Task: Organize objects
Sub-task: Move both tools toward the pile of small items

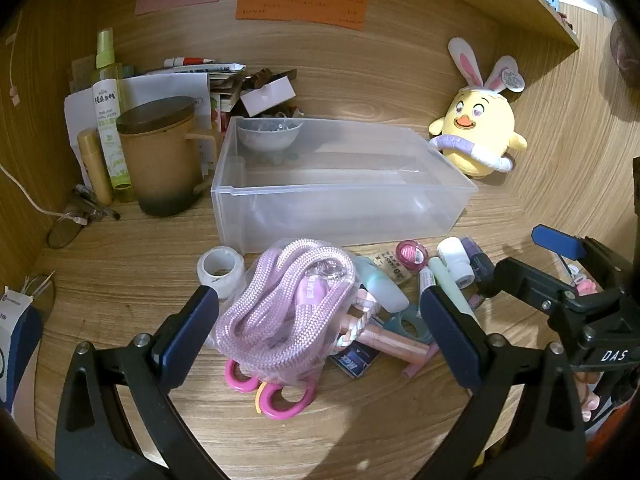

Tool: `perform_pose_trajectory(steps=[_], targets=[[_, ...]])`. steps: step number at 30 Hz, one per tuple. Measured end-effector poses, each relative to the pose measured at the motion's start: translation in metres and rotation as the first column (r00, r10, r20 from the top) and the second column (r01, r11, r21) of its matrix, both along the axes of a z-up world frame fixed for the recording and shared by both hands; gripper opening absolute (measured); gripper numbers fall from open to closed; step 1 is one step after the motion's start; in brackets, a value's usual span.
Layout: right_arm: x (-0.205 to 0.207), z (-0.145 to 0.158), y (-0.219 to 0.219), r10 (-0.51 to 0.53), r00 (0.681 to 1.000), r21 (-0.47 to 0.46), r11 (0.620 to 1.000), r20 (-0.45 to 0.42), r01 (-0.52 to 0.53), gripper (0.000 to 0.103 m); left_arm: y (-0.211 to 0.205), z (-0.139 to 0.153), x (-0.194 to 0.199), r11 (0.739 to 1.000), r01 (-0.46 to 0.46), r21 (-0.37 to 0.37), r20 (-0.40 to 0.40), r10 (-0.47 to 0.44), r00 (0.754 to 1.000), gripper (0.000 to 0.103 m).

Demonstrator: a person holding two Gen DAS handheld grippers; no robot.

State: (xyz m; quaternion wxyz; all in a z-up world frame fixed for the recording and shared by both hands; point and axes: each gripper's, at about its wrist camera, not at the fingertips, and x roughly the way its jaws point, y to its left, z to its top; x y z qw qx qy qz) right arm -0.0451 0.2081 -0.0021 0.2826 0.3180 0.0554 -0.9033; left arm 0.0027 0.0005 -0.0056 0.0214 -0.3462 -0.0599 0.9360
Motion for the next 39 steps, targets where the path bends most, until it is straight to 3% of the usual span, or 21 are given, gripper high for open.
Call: perform_pose_trajectory(steps=[39], targets=[[-0.0013,-0.0072,-0.002,0.007,1.0,-0.001,1.0,0.025,-0.007,0.103,-0.003,0.0077,0.0041,1.0,-0.019,0.012,-0.023,0.019,1.0,0.102]])
